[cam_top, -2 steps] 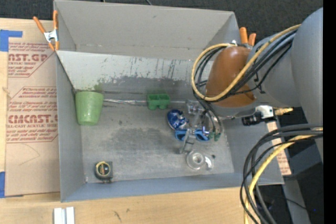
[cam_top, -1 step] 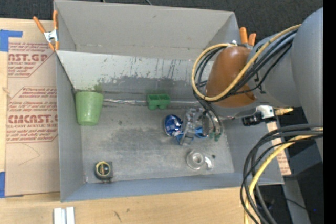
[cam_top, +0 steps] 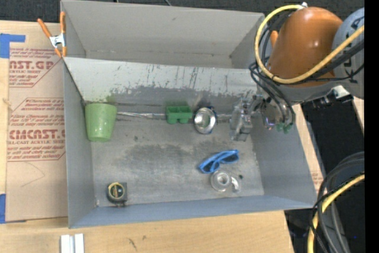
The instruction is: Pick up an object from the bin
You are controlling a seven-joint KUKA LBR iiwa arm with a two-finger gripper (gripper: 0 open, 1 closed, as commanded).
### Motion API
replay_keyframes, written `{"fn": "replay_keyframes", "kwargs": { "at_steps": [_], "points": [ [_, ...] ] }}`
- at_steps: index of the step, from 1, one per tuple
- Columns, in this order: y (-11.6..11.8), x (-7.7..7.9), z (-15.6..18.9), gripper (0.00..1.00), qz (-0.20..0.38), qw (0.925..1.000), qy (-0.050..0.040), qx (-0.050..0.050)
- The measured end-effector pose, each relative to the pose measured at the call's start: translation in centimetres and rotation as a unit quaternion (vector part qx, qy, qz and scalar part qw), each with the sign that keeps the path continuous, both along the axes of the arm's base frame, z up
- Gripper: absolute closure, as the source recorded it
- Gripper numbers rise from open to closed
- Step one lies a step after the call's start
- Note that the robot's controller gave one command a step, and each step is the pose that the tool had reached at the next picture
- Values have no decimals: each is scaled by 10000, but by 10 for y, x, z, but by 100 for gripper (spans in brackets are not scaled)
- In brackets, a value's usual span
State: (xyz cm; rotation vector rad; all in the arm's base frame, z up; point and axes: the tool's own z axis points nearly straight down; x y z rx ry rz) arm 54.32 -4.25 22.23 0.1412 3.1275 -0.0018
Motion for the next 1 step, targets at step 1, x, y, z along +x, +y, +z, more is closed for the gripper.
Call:
{"fn": "replay_keyframes", "kwargs": {
  "at_steps": [1],
  "points": [
    [1,-2,-4,0,-3,10000,40,8]
  ]
}}
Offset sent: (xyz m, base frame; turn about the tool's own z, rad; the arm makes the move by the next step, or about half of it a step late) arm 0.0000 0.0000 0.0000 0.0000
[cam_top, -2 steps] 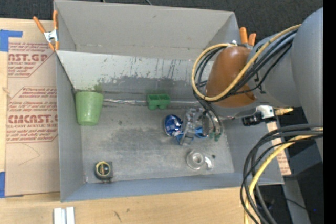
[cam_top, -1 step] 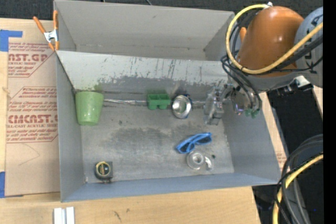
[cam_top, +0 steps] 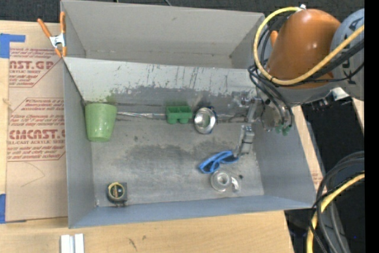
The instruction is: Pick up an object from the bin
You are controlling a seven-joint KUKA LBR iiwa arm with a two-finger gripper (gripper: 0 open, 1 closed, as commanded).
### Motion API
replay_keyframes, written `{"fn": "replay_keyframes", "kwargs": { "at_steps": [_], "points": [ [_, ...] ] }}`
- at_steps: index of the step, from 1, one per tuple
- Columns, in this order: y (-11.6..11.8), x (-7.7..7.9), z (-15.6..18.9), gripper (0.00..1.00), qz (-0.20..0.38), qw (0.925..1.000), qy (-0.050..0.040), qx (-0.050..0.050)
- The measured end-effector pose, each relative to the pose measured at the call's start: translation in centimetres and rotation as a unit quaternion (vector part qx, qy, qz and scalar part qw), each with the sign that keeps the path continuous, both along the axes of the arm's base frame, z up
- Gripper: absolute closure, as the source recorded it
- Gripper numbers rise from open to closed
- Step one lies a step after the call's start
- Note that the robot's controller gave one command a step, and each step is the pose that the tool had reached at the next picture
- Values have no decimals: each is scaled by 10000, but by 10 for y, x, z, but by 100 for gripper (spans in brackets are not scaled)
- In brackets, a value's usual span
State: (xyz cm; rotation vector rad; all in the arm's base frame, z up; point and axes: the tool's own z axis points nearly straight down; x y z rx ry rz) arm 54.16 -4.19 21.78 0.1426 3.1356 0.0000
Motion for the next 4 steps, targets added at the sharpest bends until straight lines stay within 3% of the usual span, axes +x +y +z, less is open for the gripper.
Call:
{"fn": "replay_keyframes", "kwargs": {
  "at_steps": [1,2,3,4],
  "points": [
    [-12,-53,-110,0,1165,9932,50,9],
    [-26,-5,-144,0,964,9953,19,3],
    [-27,-5,-140,100,964,9953,23,-8],
    [-32,34,-11,100,956,9954,-49,-14]
  ]
}}
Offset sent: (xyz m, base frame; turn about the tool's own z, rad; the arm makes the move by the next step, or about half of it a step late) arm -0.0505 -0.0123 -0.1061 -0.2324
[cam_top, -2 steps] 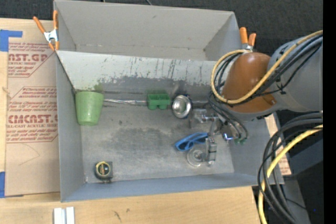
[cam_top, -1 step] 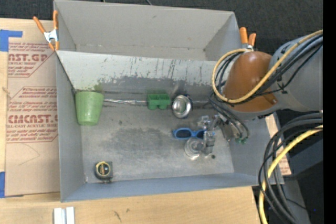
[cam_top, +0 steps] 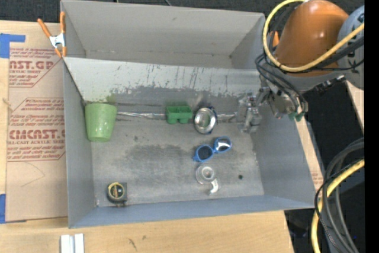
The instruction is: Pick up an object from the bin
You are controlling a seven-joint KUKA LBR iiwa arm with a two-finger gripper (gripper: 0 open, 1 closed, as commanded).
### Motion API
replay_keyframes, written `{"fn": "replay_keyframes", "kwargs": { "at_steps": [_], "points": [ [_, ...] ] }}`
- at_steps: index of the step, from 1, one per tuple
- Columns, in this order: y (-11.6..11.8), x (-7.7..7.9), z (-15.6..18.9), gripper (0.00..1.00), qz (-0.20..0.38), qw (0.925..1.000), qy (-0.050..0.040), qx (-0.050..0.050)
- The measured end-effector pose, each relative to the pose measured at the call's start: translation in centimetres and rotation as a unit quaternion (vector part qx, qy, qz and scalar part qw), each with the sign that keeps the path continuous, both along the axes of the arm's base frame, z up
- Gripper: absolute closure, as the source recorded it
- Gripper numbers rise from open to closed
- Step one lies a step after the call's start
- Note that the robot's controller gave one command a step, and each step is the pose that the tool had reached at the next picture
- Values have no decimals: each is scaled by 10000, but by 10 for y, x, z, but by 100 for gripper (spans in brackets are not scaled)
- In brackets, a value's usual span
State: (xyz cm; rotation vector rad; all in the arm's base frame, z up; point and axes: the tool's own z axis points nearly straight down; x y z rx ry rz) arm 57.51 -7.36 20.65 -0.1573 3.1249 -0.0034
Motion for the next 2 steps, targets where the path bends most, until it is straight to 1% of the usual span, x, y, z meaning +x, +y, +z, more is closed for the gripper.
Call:
{"fn": "replay_keyframes", "kwargs": {
  "at_steps": [1,2],
  "points": [
    [0,-2,-5,0,0,10000,47,9],
    [29,15,-122,0,-1002,9949,53,19]
  ]
}}
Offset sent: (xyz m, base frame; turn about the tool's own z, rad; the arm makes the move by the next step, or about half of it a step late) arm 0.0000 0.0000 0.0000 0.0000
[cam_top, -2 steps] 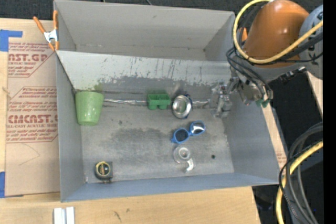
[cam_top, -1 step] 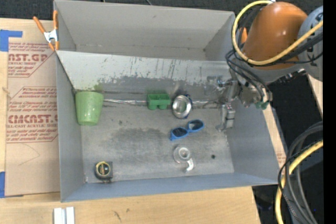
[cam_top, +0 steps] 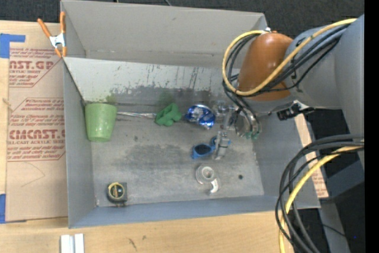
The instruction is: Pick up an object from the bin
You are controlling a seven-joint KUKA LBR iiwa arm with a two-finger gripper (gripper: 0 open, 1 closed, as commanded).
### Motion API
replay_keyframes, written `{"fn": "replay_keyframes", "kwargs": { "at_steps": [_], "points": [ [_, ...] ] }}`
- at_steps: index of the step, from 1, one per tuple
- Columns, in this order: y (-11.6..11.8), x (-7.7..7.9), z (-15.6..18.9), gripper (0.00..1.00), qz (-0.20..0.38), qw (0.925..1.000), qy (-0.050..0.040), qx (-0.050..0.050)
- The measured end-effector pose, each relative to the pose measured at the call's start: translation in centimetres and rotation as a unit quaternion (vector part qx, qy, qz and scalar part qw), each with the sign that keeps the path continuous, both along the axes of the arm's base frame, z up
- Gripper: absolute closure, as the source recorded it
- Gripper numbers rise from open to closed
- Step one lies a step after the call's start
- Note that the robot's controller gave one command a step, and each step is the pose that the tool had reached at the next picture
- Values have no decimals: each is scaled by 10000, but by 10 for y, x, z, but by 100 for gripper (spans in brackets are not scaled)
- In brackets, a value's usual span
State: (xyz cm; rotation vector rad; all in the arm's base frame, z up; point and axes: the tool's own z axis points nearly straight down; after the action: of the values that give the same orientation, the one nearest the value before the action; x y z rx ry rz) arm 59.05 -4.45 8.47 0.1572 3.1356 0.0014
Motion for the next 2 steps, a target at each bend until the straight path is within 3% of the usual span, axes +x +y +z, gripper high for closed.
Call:
{"fn": "replay_keyframes", "kwargs": {
  "at_steps": [1,2],
  "points": [
    [-1,0,2,100,1,10000,1,-1],
    [-1,0,2,0,1,10000,0,-1]
  ]
}}
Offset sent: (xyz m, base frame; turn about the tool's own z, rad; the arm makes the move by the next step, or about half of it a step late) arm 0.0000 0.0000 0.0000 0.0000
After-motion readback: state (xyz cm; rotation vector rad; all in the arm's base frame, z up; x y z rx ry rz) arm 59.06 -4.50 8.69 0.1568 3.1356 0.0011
